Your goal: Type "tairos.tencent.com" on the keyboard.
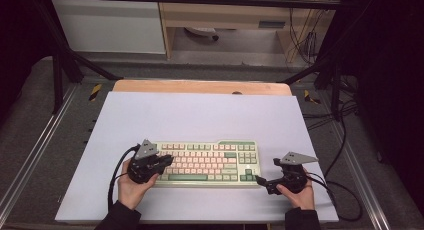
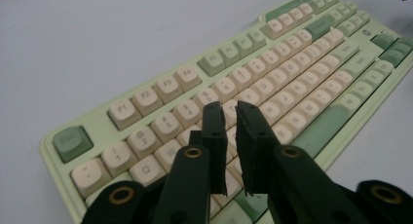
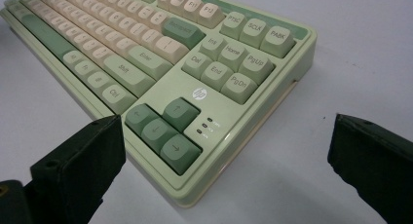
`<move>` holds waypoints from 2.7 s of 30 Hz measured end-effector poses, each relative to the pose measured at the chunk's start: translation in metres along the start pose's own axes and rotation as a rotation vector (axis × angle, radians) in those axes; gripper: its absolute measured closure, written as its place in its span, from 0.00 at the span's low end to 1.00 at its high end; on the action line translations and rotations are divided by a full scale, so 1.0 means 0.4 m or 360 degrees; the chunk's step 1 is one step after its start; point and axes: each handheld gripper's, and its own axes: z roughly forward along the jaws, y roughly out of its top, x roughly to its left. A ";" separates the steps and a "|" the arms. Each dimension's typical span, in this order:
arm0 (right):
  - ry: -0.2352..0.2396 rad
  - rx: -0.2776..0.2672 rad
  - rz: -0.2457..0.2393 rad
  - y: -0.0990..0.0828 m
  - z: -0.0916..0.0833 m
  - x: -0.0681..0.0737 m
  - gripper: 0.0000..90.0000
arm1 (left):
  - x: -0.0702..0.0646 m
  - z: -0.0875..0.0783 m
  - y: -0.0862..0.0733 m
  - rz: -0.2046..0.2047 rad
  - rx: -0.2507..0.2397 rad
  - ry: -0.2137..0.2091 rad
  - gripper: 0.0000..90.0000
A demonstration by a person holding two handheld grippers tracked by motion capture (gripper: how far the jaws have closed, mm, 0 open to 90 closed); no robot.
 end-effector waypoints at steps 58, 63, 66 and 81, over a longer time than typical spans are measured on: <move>0.0002 0.0014 -0.0008 -0.002 0.004 0.002 0.01 | -0.023 0.113 0.010 0.0040 0.0068 0.0006 1.00; 0.0002 0.0015 -0.0006 -0.002 0.003 0.002 0.01 | -0.021 0.094 0.005 0.0033 0.0050 0.0008 1.00; 0.0001 0.0012 -0.0007 -0.002 0.003 0.002 0.01 | -0.018 0.078 0.003 0.0027 0.0036 0.0010 1.00; 0.0007 0.0012 -0.0009 -0.002 0.002 0.002 0.01 | 0.024 0.002 -0.027 0.0000 0.0012 0.0077 1.00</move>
